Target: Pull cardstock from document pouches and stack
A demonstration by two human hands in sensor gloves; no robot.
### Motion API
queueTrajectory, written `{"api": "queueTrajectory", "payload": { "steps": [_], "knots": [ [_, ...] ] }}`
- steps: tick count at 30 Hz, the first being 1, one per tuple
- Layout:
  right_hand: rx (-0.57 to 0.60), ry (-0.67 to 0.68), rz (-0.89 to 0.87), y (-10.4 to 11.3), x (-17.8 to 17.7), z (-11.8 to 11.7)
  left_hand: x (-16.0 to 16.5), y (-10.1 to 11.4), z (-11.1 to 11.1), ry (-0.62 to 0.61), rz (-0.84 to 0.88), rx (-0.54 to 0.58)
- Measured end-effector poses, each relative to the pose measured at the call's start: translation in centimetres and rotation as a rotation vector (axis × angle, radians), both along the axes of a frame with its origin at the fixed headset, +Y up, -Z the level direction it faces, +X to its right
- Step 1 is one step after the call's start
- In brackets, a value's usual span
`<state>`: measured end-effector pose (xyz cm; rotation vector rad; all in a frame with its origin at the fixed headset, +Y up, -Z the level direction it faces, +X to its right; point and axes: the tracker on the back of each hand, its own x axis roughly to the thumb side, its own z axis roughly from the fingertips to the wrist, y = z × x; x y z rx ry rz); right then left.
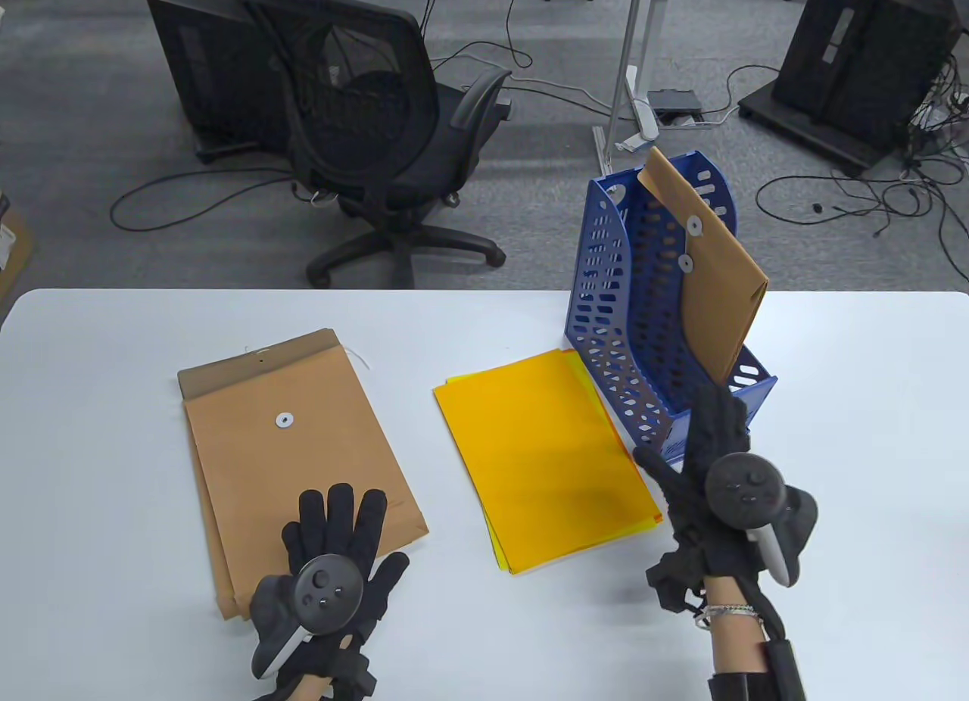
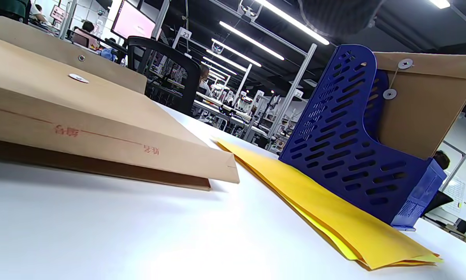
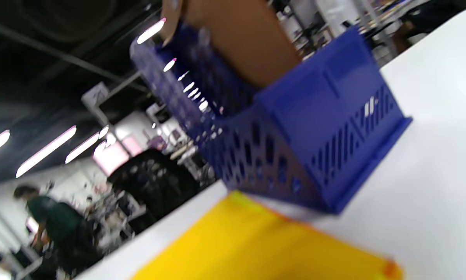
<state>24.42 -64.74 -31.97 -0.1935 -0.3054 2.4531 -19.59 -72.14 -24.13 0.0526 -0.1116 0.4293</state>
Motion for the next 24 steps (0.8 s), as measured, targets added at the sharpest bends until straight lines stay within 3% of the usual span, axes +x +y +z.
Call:
{"api": "queueTrajectory", "payload": {
  "steps": [4, 8, 15, 24],
  "knots": [
    [-0.05, -0.096, 0.036, 1.4, 2.6, -2.5, -0.4, -0.2, -0.1, 0.007, 0.047, -0.012],
    [-0.128, -0.152, -0.076, 1.6, 4.4, -5.3, -0.7, -0.4, -0.3, 0.005, 0.063, -0.033],
    [-0.187, -0.203, -0.101, 1.7, 5.1, -9.0, -0.6, -0.6, -0.2, -0.014, 0.077, -0.039],
    [-0.209, -0.194, -0.242, -0.1, 5.6, -11.0, -0.2, -0.9, -0.2, -0.045, 0.067, -0.058]
  ]
}}
